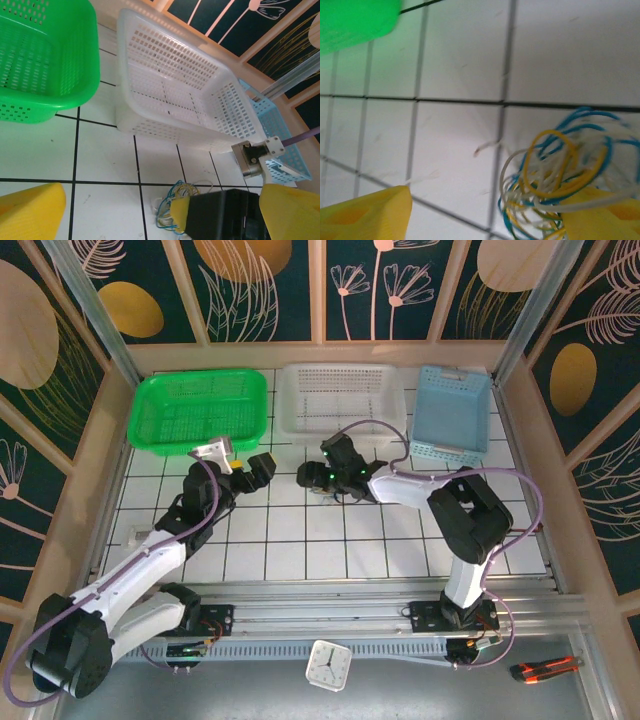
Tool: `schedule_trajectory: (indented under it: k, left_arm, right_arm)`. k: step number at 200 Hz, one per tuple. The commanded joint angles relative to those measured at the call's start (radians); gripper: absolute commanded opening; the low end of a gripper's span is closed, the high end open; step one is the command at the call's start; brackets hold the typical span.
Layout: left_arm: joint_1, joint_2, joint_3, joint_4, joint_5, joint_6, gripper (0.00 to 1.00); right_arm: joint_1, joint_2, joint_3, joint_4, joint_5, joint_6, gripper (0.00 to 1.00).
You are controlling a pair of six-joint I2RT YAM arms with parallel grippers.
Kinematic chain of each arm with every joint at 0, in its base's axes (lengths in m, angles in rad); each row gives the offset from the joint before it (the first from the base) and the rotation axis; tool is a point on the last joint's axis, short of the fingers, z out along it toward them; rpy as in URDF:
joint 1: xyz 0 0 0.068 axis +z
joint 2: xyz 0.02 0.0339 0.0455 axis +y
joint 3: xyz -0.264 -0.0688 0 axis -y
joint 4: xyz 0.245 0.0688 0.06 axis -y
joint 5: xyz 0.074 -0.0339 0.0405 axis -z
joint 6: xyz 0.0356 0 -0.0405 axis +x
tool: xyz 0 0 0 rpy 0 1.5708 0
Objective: Untangle the cables
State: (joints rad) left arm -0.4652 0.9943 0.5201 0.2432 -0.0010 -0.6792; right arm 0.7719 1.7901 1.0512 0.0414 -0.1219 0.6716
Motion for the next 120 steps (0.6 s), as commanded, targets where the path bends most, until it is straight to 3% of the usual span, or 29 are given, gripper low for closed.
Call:
schedule_trajectory:
  k: [1,23,54,82,120]
  left_arm:
    - [-0.003,0.021,0.039,0.031,0.034,-0.021,0.99]
    - [-0.003,0.043,0.049,0.035,0.051,-0.026,0.99]
    - [-0.003,0.068,0.054,0.044,0.059,-0.027,0.99]
    - [-0.003,0.097,0.06,0.063,0.105,-0.011,0.99]
    - [-0.003,0.128,0.056,0.039,0.11,-0.023,0.99]
  right_arm:
    - [0.036,-0.11,-0.078,0.103,-0.094,0.107,0.77]
    - [0.033,-0.255,-0.169,0.132,-0.051,0.16,0.77]
    - [0.0,-0.365,-0.147,-0.05,0.087,0.106,0.77]
    - [-0.045,-0.352,-0.091,-0.166,0.127,0.027,0.76]
    - [-0.086,-0.288,-0.075,-0.18,0.114,-0.045,0.69]
